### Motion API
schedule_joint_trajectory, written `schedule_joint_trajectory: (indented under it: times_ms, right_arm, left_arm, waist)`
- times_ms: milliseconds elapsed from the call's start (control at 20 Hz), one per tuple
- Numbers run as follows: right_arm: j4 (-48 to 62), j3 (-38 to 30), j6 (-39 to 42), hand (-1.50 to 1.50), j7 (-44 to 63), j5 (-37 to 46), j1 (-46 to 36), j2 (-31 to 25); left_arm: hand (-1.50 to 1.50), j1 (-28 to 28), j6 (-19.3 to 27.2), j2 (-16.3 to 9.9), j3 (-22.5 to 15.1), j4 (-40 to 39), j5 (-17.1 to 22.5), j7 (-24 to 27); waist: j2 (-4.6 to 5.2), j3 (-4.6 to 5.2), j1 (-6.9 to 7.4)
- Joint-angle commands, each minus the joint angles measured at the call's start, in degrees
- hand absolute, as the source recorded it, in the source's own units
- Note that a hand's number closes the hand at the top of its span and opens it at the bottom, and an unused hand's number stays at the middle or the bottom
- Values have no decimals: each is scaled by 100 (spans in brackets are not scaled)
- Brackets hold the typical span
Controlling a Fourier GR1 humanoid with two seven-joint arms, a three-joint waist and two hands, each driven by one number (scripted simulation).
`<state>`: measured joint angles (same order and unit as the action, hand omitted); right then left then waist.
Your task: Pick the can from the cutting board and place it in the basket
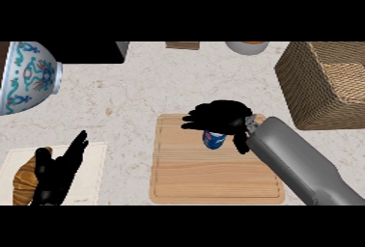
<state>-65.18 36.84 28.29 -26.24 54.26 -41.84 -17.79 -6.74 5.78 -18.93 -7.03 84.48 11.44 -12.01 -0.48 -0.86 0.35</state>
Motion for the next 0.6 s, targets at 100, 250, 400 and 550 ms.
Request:
schedule_joint_trajectory:
  times_ms: [100,250,400,550]
  right_arm:
    - [227,-96,-3,-150,-11,257,-14,281]
    - [434,27,-579,150,-505,480,-132,287]
    - [435,86,-1082,150,-738,759,87,148]
    - [429,18,-1065,150,-584,898,-2,370]
  left_arm:
    - [0,-107,-32,147,7,-407,-59,-143]
    - [0,-275,-15,115,-41,-200,-122,-223]
    - [0,-98,-53,198,12,-369,-123,-193]
    - [0,96,-203,94,242,-747,-95,-38]
  waist:
    - [52,87,1]
    - [61,83,59]
    - [60,85,4]
    - [57,88,-24]
